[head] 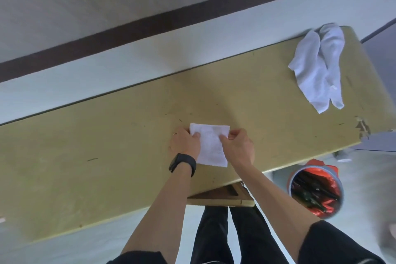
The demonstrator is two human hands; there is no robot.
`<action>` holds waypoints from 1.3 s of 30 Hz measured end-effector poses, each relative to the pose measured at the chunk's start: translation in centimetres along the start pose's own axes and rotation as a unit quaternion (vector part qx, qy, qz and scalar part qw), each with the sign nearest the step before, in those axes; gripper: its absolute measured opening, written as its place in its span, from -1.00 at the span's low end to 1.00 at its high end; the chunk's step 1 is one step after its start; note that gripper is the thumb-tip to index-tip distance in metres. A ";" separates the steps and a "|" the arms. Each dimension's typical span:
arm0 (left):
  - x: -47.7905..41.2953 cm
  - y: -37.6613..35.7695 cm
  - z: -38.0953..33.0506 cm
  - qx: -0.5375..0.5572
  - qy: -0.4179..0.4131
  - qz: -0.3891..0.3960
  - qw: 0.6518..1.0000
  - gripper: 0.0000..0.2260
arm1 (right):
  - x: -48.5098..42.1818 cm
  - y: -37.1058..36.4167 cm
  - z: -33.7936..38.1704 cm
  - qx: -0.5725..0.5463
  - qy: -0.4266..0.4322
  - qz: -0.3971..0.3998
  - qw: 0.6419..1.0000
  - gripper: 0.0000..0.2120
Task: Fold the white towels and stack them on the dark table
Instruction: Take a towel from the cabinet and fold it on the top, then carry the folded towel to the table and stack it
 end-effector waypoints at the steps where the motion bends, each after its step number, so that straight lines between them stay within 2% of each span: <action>1: 0.0 0.0 0.1 0.009 -0.003 0.010 1.000 -0.75 | 0.0 0.0 0.0 -0.005 -0.004 0.002 1.000 -0.80; 6: 0.7 0.4 0.7 0.105 -0.010 0.059 0.993 -0.75 | -0.4 0.5 -0.3 -0.077 -0.025 0.036 0.996 -0.81; 9: 2.0 1.3 0.8 0.167 -0.006 0.080 0.983 -0.72 | 0.1 1.4 -0.5 -0.113 0.007 0.073 0.991 -0.79; 14: 5.3 5.4 1.3 0.237 -0.053 0.101 0.965 -0.66 | 2.8 4.5 0.6 -0.134 0.115 0.108 0.978 -0.95; 19: 10.7 14.1 -0.1 0.286 -0.154 0.054 0.944 -0.75 | 7.4 10.2 6.7 -0.122 0.280 0.090 0.948 -0.92; 24: 18.5 23.2 -2.6 0.326 -0.267 -0.075 0.904 -0.86 | 14.0 16.6 15.8 -0.138 0.429 0.048 0.891 -0.90; 27: 24.2 27.6 -3.5 0.362 -0.311 -0.160 0.864 -0.92 | 19.4 20.0 20.0 -0.176 0.503 0.033 0.845 -0.83; 29: 27.9 29.6 -3.4 0.383 -0.334 -0.210 0.835 -0.88 | 22.7 21.7 21.6 -0.185 0.549 0.013 0.815 -0.79; 33: 34.8 31.1 -1.7 0.403 -0.332 -0.319 0.791 -0.88 | 28.3 23.5 22.2 -0.185 0.627 -0.013 0.757 -0.76; 36: 39.2 30.4 0.9 0.414 -0.305 -0.386 0.766 -0.87 | 31.7 23.1 21.0 -0.151 0.654 0.005 0.741 -0.78; 39: 42.7 28.8 5.8 0.410 -0.260 -0.436 0.757 -0.85 | 35.3 21.3 18.9 -0.132 0.681 0.049 0.719 -0.82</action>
Point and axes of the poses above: each hand's wrist, its own x-axis away from the middle knuckle, its own y-axis out of the back of the hand, z = x × y, the point moved 3 cm from there along -x, towards the middle knuckle, and after that the axes turned 4 degrees about y, right-handed, at the moved point
